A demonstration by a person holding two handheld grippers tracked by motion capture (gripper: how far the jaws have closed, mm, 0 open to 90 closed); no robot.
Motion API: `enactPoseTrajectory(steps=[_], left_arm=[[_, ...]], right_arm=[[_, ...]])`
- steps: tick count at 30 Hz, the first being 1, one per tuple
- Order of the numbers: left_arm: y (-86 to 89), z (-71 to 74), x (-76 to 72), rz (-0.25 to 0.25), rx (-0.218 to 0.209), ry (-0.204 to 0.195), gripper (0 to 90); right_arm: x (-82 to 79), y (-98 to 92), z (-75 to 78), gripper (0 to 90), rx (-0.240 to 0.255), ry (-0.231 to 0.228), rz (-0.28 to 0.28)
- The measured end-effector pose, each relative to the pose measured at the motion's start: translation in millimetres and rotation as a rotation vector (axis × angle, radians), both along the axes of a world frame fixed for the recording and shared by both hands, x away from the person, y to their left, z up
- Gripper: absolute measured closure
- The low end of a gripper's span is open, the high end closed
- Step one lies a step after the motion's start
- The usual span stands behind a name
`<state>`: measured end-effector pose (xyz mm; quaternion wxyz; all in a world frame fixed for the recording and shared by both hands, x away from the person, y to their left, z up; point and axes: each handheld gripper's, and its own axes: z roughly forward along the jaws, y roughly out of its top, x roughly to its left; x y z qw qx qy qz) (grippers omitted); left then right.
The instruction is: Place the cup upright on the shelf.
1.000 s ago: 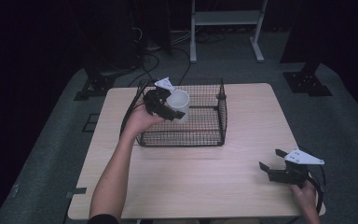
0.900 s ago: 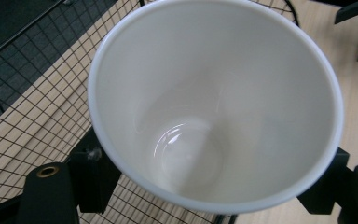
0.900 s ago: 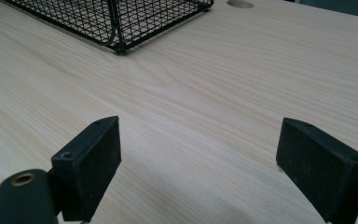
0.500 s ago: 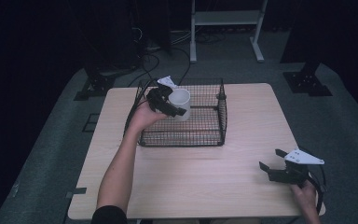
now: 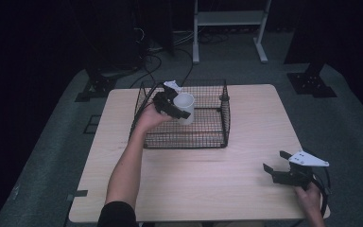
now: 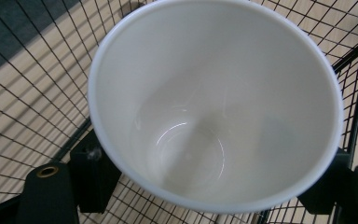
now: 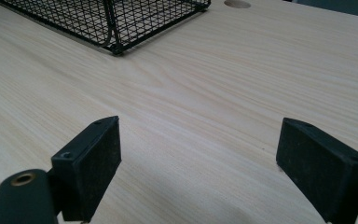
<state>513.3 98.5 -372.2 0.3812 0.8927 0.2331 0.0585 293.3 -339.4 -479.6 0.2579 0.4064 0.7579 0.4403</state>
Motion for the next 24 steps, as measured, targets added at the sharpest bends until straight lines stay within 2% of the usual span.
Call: enactPoseTrajectory(steps=[2,7,12,19,22,24], left_arm=[[-1.5,-3.5,1.9,0.003,0.013,0.006,21.8],[-2.9,-10.8,7.3,0.010,0.011,0.023,21.8],[-7.0,-20.1,11.3,0.007,0.038,0.041,21.7],[-10.7,-25.2,14.4,-0.001,0.034,0.068,21.7],[-13.2,-26.5,16.7,-0.007,0.058,0.077,21.7],[-14.0,-27.0,17.8,-0.011,0.056,0.079,21.7]], right_arm=[[-0.2,-0.1,0.0,13.1,0.001,-0.001,0.002],[-0.2,-0.2,0.0,13.1,0.002,-0.001,0.004],[-0.4,-0.1,0.0,13.1,0.002,-0.003,0.004],[-0.5,-0.2,0.1,13.1,0.003,-0.003,0.004],[-0.5,-0.2,0.0,13.1,0.005,-0.004,0.002],[-0.5,-0.3,0.0,13.1,0.005,-0.003,0.002]])
